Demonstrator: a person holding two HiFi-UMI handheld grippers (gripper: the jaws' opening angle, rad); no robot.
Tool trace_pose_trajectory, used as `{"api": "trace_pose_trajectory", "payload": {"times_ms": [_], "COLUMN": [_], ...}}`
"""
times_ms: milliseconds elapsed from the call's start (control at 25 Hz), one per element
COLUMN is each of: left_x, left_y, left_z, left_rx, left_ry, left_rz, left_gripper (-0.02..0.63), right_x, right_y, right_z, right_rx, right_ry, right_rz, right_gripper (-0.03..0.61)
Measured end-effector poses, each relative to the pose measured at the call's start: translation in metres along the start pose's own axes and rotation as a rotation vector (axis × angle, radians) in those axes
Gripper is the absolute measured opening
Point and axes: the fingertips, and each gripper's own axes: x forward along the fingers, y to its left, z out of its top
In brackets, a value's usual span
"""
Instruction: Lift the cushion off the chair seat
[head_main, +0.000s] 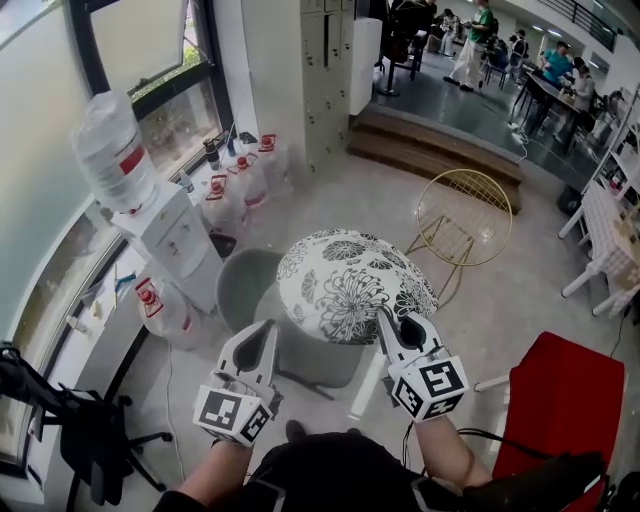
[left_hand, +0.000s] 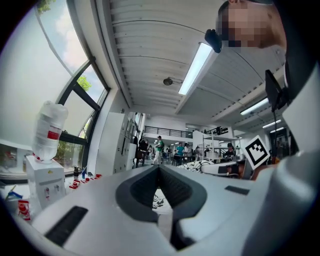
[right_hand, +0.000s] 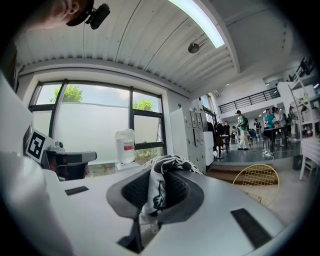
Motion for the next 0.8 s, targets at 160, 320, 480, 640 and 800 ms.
{"api": "trace_pose_trajectory", "payload": {"times_ms": [160,320,480,640,800], "left_x": [-0.0006,0.0016,0.0034,0.0029,0.0033], "left_y": [-0.0006,-0.0028,-0.0081,-0.0088,-0.0083], "left_z": [0.0003,0.0002,0.0019,0.0018,0.0005], "left_rx": [-0.008,-0.011,0.0,0.014,0.021], "left_ry": [0.005,0.01,0.011,0.015,0.018], "left_rz": [0.003,0.003,-0.005,-0.002,0.005], "left_gripper": [0.006,0.006,0.006,0.006,0.006], "right_x": [-0.0008,0.0009,0.0008,0.0022,0.0045], "right_y": [-0.0016,-0.0028,-0.0045,-0.0051,-0.0061], "right_z": [0.0024,0.0046,0.0064,0.0025,0.0024], "right_rx": [0.002,0.003,0.0,0.003,-0.002], "right_ry": [-0.005,-0.009,-0.008,-0.001,-0.003], "right_rz": [0.001,0.01,0.02,0.023,0.029], "right_gripper": [0.046,0.044,0.044,0.044,0.044]}}
